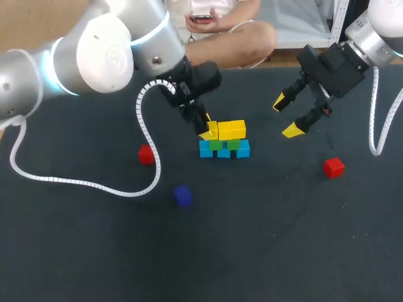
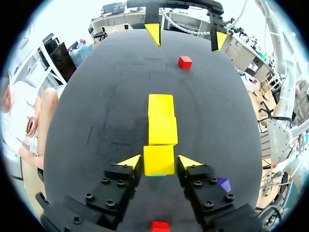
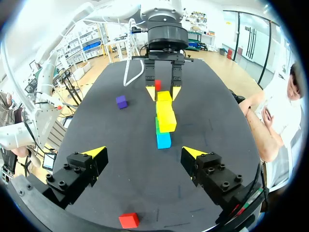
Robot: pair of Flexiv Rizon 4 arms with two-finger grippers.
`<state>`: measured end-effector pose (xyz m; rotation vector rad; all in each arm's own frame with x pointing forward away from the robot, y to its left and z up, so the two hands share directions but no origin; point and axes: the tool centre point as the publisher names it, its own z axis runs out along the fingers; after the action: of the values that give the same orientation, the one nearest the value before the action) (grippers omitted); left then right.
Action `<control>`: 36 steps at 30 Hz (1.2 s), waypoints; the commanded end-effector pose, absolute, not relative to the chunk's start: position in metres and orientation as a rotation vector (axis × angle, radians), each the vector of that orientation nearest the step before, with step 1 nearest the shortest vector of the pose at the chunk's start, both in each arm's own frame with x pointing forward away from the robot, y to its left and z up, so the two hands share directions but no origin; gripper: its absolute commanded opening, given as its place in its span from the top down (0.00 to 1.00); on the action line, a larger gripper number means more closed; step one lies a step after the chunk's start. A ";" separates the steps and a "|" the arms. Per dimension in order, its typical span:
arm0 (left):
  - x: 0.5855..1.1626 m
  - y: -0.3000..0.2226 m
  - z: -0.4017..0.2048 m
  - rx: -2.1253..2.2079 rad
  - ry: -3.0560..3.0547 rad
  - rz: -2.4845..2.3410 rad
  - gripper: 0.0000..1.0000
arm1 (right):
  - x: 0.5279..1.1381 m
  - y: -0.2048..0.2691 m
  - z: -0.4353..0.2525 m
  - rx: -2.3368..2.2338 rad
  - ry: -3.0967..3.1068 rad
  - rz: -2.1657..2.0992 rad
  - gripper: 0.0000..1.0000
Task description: Place the blue cubes, place green cubes on the blue cubes, place the yellow cubes on the green cubes, then place the red cubes on the yellow cubes, and place purple cube on the red cubes.
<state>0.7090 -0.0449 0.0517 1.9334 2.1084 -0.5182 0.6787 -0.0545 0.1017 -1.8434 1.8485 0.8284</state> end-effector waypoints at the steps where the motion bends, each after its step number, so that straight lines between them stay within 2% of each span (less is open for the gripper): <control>1: 0.710 -0.043 0.054 1.931 2.101 -0.522 0.00 | 0.679 -0.054 0.102 -1.843 1.847 0.830 0.00; 36: 0.685 0.018 0.088 1.856 1.986 -0.555 0.00 | 0.679 -0.054 0.102 -1.843 1.847 0.830 0.00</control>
<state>0.6883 0.0156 0.0848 1.8559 1.9805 -0.5630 0.6787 -0.0545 0.1017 -1.8434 1.8485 0.8284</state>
